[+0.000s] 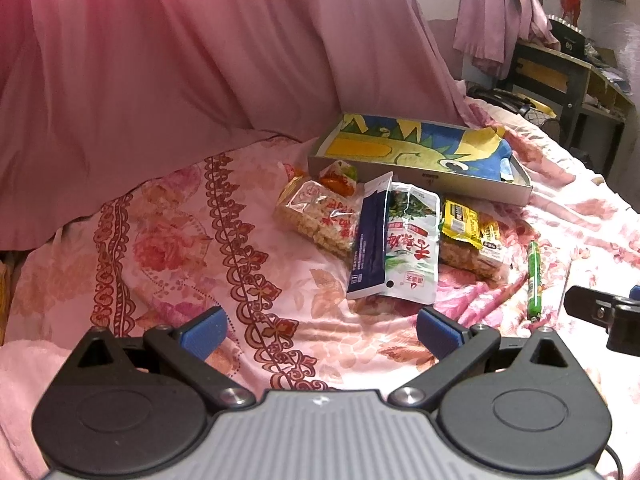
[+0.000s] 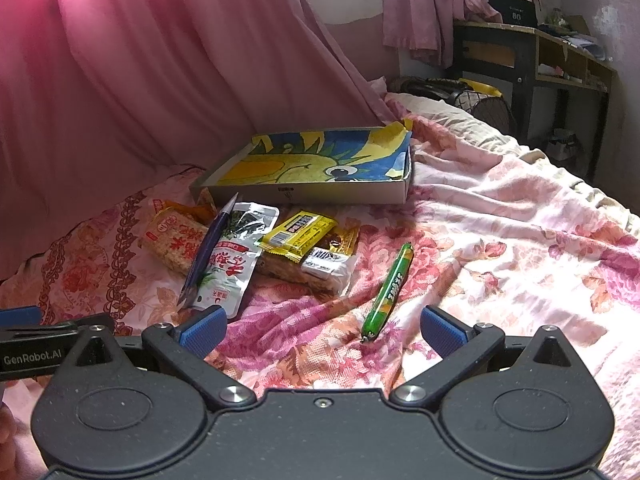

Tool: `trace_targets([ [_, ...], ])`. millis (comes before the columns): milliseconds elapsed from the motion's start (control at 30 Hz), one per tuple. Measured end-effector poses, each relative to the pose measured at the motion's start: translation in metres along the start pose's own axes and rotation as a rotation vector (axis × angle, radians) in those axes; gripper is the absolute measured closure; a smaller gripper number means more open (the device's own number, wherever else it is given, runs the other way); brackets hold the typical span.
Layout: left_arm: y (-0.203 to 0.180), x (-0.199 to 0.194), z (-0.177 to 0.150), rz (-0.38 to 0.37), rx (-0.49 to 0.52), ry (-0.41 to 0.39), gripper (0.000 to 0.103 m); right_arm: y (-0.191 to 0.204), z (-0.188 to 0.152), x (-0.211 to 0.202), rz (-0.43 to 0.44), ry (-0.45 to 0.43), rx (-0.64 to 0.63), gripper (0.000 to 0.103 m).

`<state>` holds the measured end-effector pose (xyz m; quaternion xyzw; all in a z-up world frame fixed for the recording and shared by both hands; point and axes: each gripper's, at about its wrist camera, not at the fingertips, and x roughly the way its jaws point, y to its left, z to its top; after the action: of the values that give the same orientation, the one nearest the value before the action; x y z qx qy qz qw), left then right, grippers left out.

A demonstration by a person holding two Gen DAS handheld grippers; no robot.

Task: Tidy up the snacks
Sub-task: 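Move both tools toward the snack pile beside the picture box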

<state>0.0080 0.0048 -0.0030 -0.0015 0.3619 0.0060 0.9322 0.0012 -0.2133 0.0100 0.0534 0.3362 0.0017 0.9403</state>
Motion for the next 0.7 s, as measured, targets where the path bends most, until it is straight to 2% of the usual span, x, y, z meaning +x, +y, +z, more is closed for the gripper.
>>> trace_targets([
  [233, 0.003, 0.01, 0.014, -0.024, 0.005, 0.039, 0.0, -0.002, 0.006, 0.004, -0.004, 0.027, 0.013, 0.0],
  [400, 0.001, 0.017, 0.033, -0.037, 0.05, 0.018, 0.0, -0.002, 0.016, 0.015, 0.005, 0.047, -0.002, 0.0],
  [533, -0.001, 0.029, 0.055, -0.056, 0.117, 0.004, 0.0, 0.001, 0.027, 0.025, 0.013, 0.031, -0.057, 0.0],
  [700, -0.003, 0.058, 0.079, -0.127, 0.177, 0.028, 0.0, 0.007, 0.041, 0.045, 0.045, 0.022, -0.142, 0.001],
])
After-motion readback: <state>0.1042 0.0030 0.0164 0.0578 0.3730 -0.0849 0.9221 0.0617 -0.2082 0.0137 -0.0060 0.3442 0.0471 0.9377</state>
